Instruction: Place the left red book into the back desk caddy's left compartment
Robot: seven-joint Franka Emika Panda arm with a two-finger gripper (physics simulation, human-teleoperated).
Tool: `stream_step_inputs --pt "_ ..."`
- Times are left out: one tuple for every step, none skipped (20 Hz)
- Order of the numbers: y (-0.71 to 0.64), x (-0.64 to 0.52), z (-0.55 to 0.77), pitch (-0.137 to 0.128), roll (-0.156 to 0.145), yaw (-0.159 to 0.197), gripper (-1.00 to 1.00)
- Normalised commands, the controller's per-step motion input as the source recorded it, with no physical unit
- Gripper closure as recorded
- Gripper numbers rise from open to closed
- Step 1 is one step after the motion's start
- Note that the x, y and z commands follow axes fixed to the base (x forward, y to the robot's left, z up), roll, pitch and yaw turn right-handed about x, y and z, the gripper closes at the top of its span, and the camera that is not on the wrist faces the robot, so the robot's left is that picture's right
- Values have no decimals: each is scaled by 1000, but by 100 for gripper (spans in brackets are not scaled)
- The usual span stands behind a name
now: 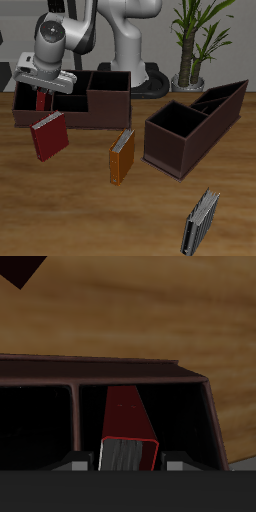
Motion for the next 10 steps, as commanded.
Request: stream_step_inputs --pt "72 -13 163 -19 18 3 -100" --pt "0 0 0 0 0 0 -100" --pt "208 15 354 -48 29 -6 -100" --pt "74 -27 163 -26 18 41 -100" --pt "43 8 156 -23 6 -6 -100" --pt "1 -3 40 -6 4 11 -100" --pt "-67 -38 7 0 0 0 -100" --pt "277 112 515 -57 25 12 -100" --pt "21 -22 127 -22 1 3 -100" --pt "389 77 456 -48 90 46 -100"
